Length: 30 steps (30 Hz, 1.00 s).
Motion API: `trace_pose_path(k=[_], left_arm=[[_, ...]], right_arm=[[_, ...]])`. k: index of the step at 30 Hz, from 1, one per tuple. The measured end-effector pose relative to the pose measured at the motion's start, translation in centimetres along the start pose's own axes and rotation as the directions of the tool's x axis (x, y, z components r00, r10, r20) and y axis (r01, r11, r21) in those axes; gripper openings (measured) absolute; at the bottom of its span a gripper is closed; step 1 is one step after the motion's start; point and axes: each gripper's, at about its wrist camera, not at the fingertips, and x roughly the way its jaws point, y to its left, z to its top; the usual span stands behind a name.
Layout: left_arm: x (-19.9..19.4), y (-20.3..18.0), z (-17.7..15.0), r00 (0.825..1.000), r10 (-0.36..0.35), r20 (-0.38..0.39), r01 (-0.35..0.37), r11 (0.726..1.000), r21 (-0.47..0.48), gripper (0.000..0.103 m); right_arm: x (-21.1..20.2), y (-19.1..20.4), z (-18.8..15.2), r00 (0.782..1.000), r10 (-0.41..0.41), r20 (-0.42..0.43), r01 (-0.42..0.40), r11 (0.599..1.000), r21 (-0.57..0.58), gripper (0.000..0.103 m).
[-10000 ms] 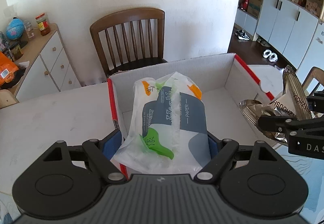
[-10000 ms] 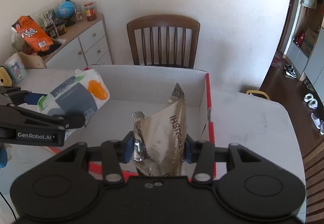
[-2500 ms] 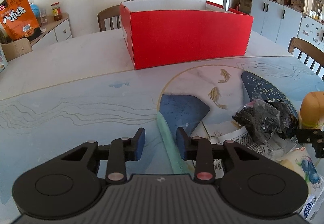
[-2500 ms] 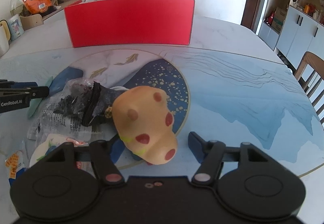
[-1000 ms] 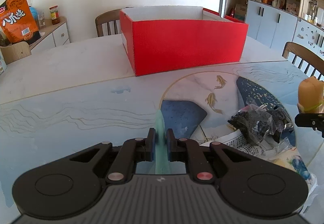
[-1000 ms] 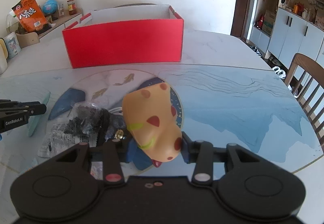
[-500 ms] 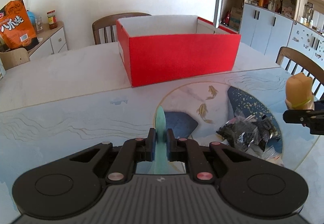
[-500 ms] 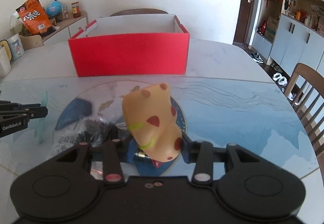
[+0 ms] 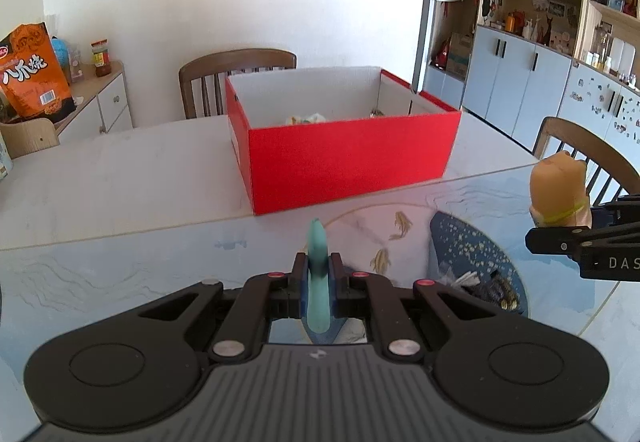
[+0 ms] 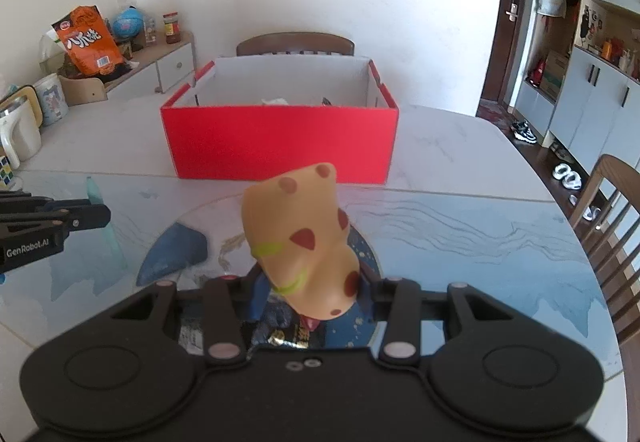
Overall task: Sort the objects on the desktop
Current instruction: 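Lift the teal piece and yellow toy with both grippers toward the red box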
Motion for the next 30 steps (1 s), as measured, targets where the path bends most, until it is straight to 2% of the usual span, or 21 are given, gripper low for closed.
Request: trace_pose_path(k=[19, 25, 30], left_arm=[[-2.0, -0.7, 5.1, 0.999, -0.02, 0.051, 0.02, 1.0, -0.008, 0.008], [-1.9, -0.9, 7.0, 0.998, -0.018, 0.066, 0.018, 1.0, -0.005, 0.008], [-0.9, -1.0, 8.3, 0.999, -0.021, 0.045, 0.022, 1.0, -0.011, 0.008]], right_arm=[[-1.5, 0.2, 5.3, 0.997, 0.076, 0.029, -0.074, 0.995, -0.07, 0.043], [-1.7, -0.3, 7.1, 0.994, 0.102, 0.03, -0.1, 0.992, -0.084, 0.043], [-1.0, -1.0, 8.4, 0.992, 0.125, 0.009, -0.124, 0.989, -0.075, 0.043]])
